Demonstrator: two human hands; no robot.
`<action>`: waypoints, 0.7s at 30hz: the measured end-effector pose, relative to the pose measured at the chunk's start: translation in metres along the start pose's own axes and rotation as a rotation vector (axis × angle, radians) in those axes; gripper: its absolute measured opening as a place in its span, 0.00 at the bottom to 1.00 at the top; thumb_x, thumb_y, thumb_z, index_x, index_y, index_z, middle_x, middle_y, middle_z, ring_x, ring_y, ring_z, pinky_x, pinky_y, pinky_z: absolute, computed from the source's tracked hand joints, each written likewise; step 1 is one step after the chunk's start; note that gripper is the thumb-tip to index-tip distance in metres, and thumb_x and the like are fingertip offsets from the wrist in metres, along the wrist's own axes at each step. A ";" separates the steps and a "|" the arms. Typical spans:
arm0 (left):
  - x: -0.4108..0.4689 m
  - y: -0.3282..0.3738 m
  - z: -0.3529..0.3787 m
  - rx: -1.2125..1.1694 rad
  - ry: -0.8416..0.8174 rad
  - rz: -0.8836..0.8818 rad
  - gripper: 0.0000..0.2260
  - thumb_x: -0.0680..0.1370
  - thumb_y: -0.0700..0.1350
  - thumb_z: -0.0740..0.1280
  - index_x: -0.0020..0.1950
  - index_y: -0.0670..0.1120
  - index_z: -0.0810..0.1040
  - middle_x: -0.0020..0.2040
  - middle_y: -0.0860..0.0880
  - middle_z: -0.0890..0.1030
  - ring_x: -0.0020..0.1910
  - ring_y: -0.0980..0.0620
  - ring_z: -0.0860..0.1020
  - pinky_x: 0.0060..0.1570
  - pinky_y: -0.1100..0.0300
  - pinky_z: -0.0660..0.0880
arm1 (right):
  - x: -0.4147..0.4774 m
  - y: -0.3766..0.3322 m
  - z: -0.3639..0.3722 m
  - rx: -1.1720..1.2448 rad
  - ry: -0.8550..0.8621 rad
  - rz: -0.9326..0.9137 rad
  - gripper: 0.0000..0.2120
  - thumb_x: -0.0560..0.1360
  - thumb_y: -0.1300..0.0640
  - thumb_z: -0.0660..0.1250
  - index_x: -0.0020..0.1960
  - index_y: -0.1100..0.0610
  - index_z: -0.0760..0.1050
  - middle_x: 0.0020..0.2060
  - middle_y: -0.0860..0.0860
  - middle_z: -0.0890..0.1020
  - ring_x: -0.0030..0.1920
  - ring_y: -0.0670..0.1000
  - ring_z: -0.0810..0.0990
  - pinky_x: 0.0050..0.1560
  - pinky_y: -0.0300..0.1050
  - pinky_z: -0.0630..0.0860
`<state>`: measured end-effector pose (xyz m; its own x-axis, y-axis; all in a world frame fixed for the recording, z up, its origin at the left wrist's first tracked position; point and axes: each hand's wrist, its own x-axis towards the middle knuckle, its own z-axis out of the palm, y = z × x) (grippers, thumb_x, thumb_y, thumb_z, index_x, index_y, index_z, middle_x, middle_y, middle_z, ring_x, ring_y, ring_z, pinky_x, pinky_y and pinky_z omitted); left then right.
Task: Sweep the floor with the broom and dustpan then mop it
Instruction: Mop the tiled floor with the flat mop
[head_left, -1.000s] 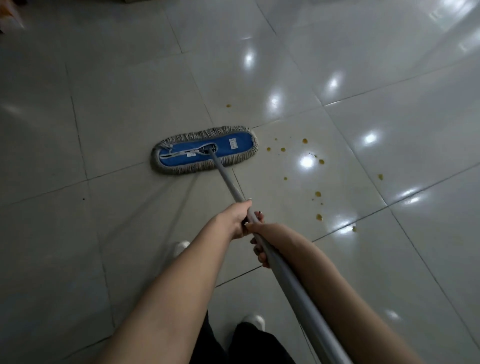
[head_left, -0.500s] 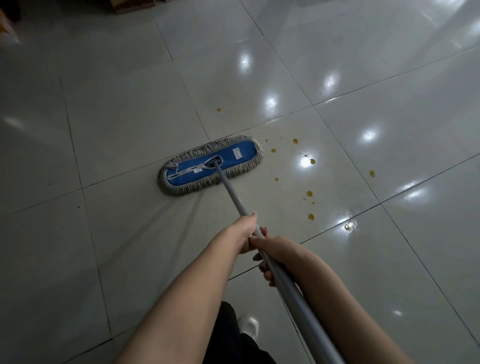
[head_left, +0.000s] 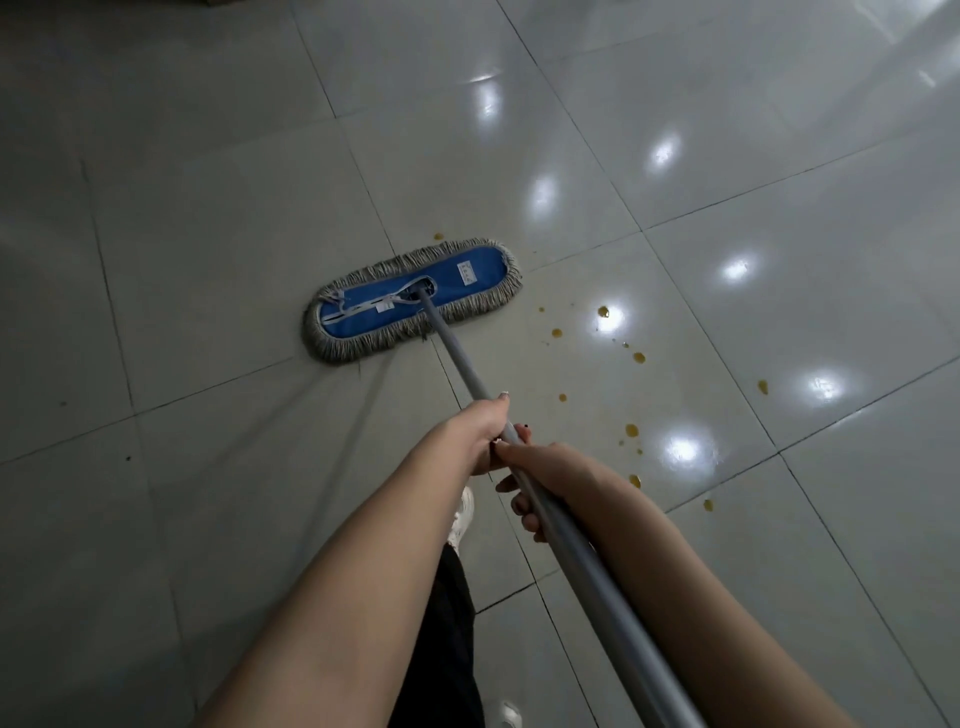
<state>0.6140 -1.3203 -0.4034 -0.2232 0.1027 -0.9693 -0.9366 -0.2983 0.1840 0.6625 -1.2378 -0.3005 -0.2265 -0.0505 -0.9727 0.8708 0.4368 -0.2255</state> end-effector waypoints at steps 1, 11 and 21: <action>0.004 0.023 0.001 0.005 -0.002 -0.005 0.16 0.79 0.55 0.60 0.41 0.43 0.64 0.28 0.47 0.73 0.13 0.54 0.70 0.18 0.66 0.71 | 0.005 -0.021 -0.005 0.006 -0.001 0.002 0.20 0.78 0.42 0.60 0.40 0.60 0.71 0.15 0.50 0.72 0.14 0.47 0.70 0.20 0.31 0.69; 0.028 0.178 0.008 0.115 0.038 -0.001 0.17 0.79 0.56 0.59 0.40 0.44 0.66 0.27 0.49 0.74 0.13 0.57 0.70 0.17 0.68 0.71 | 0.045 -0.169 -0.038 0.105 -0.031 0.038 0.23 0.78 0.40 0.57 0.40 0.60 0.71 0.15 0.50 0.72 0.14 0.47 0.70 0.20 0.29 0.68; 0.035 0.211 0.014 0.116 0.039 0.017 0.16 0.79 0.55 0.59 0.41 0.43 0.65 0.31 0.48 0.73 0.13 0.56 0.70 0.17 0.67 0.70 | 0.052 -0.194 -0.047 0.238 -0.041 0.012 0.21 0.79 0.44 0.59 0.37 0.60 0.69 0.18 0.50 0.71 0.13 0.46 0.68 0.19 0.28 0.66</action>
<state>0.4045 -1.3664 -0.3962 -0.2311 0.0604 -0.9711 -0.9582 -0.1872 0.2164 0.4619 -1.2830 -0.3044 -0.2020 -0.0855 -0.9757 0.9527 0.2138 -0.2160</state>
